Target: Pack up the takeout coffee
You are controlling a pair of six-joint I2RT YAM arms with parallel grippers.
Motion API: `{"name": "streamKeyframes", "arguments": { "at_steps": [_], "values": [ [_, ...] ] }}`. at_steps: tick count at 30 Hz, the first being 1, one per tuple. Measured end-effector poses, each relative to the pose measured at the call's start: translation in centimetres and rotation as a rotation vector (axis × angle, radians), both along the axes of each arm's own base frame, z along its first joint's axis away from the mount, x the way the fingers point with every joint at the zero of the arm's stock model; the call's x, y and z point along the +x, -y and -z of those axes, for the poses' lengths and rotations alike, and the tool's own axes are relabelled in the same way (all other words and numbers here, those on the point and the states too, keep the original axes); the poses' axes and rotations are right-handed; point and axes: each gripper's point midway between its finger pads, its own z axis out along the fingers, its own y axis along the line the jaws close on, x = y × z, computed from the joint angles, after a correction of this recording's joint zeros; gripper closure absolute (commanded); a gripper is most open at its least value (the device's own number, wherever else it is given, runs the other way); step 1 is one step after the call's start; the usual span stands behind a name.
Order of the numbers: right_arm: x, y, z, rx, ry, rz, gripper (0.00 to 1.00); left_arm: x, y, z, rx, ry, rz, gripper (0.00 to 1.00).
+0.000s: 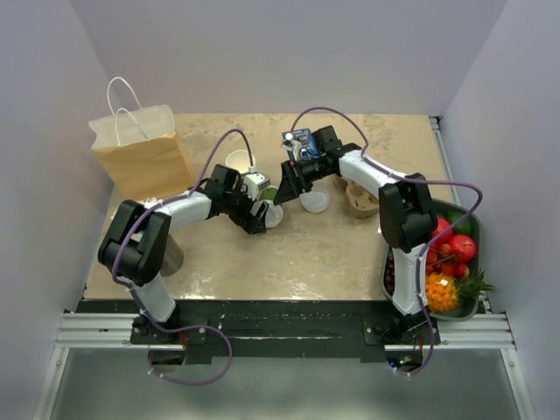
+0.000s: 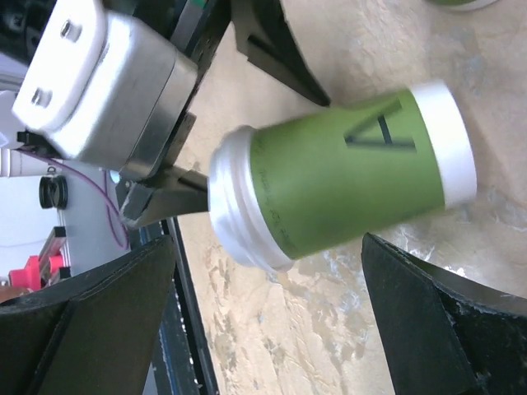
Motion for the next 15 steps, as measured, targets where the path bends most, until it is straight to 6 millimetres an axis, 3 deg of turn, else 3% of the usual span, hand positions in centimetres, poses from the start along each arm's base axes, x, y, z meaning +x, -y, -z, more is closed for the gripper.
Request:
{"name": "streamKeyframes", "arguments": {
  "at_steps": [7,15],
  "values": [
    [0.5,-0.4,-1.9,0.056,0.023,-0.023,0.01,0.9,-0.7,-0.7,-0.022,0.028,0.007,0.04],
    [0.9,0.2,-1.3,0.031,0.052,-0.024,0.02,-0.2,0.9,-3.7,-0.14,0.056,0.092,0.06]
  ]
}}
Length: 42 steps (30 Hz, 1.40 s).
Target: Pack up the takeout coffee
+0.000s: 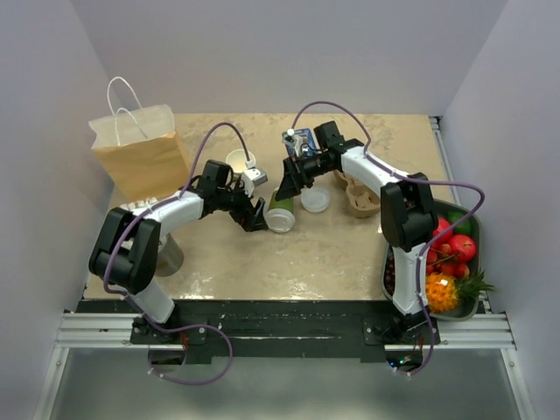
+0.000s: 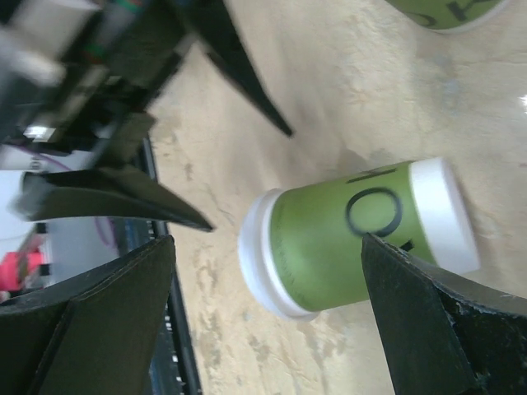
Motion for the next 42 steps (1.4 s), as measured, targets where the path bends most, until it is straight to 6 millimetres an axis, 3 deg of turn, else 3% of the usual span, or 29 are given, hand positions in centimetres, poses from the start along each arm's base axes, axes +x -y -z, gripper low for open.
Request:
{"name": "streamKeyframes", "arguments": {
  "at_steps": [6,13,19,24,27,36,40,42],
  "values": [
    [1.4,1.3,1.2,-0.082,0.119,-0.001,0.01,-1.0,0.7,-1.2,-0.068,0.048,0.066,0.07],
    [2.4,2.9,2.4,-0.152,0.285,-0.076,0.01,0.0,1.9,-2.0,-0.125,0.152,0.109,0.07],
    [3.7,4.4,2.6,-0.168,0.271,-0.01,0.01,0.5,4.6,-2.5,-0.163,0.241,0.161,0.1],
    [5.2,6.7,2.7,-0.17,0.244,0.071,0.01,0.2,6.5,-2.1,-0.154,0.277,0.187,0.16],
    [5.2,7.6,2.9,-0.178,0.252,0.065,0.01,0.5,7.1,-2.0,-0.134,0.3,0.164,0.24],
    [4.3,7.1,3.0,-0.179,0.284,0.004,0.02,2.4,6.1,-1.3,-0.049,0.334,0.069,0.49],
    [4.2,7.0,2.9,-0.172,0.282,0.001,0.03,2.7,6.0,-1.2,-0.04,0.336,0.059,0.68],
    [4.2,7.0,2.9,-0.169,0.282,0.001,0.03,2.8,6.1,-1.2,-0.039,0.332,0.06,0.71]
  ]
}}
